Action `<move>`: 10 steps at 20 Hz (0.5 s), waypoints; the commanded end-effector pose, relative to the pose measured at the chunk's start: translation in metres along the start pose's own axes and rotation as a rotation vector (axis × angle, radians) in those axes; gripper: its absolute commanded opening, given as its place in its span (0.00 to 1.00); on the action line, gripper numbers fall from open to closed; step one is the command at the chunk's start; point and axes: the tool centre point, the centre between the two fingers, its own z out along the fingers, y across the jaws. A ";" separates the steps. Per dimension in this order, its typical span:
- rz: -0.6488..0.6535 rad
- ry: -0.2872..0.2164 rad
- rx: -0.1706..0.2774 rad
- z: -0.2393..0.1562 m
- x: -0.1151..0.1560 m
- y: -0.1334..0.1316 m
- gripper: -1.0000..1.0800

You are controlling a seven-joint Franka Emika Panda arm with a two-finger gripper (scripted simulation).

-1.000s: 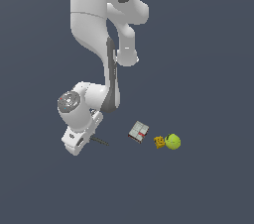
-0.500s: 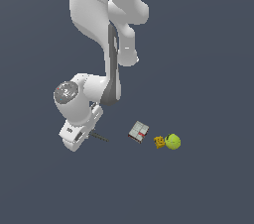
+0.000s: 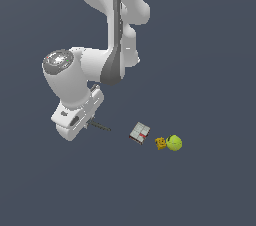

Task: Pick up a designated object from a clutter of objects.

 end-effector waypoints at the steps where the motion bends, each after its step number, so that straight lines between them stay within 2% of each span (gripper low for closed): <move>1: 0.000 0.000 -0.003 -0.032 0.002 -0.005 0.00; 10: 0.000 0.000 -0.003 -0.142 0.011 -0.021 0.00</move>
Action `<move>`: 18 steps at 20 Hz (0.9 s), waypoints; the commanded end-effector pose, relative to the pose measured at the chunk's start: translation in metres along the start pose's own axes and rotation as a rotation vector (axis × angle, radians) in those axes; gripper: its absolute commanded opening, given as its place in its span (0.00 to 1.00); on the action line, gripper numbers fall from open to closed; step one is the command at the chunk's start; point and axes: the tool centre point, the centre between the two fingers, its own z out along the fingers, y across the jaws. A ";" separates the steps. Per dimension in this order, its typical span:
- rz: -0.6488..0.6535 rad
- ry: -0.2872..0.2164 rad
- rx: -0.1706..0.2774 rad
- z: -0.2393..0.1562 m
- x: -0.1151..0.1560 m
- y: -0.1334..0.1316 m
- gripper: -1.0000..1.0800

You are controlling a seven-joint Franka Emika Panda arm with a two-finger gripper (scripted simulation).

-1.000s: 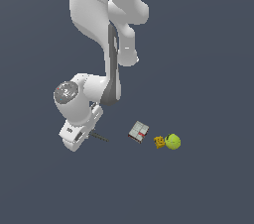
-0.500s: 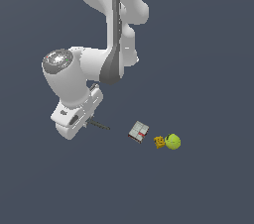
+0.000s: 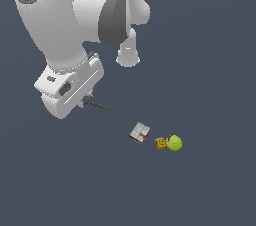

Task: Pick up a designated object from a clutter of objects.

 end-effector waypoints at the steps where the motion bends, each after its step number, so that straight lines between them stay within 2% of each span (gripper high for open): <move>1: 0.000 0.000 -0.001 -0.030 0.002 -0.004 0.00; 9: 0.000 0.000 -0.001 -0.103 0.008 -0.013 0.00; 18: 0.001 0.000 -0.001 -0.140 0.011 -0.015 0.00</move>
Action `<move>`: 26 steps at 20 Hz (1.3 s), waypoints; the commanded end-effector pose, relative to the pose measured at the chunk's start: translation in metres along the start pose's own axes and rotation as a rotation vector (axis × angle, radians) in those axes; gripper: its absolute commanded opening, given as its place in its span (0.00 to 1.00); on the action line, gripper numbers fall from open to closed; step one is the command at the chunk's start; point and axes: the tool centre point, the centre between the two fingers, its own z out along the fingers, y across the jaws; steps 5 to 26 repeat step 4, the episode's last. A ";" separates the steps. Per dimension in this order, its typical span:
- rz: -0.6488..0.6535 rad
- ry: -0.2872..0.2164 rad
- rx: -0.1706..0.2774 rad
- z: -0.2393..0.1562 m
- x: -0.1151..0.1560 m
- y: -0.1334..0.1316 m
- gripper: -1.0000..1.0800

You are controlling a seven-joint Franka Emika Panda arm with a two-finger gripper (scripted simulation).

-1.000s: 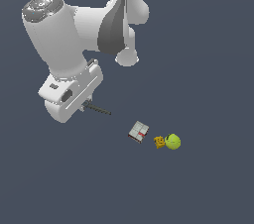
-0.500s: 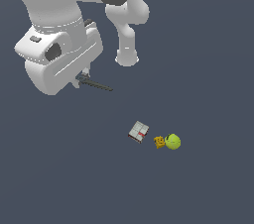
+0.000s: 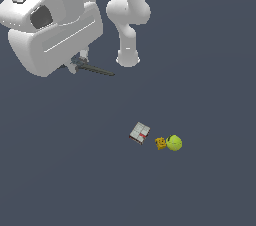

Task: Pick up a designated object from a clutter of objects.

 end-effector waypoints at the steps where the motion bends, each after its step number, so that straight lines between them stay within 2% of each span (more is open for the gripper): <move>1: 0.000 0.000 -0.001 -0.006 0.000 0.000 0.00; 26: 0.000 0.000 -0.001 -0.007 0.001 0.001 0.00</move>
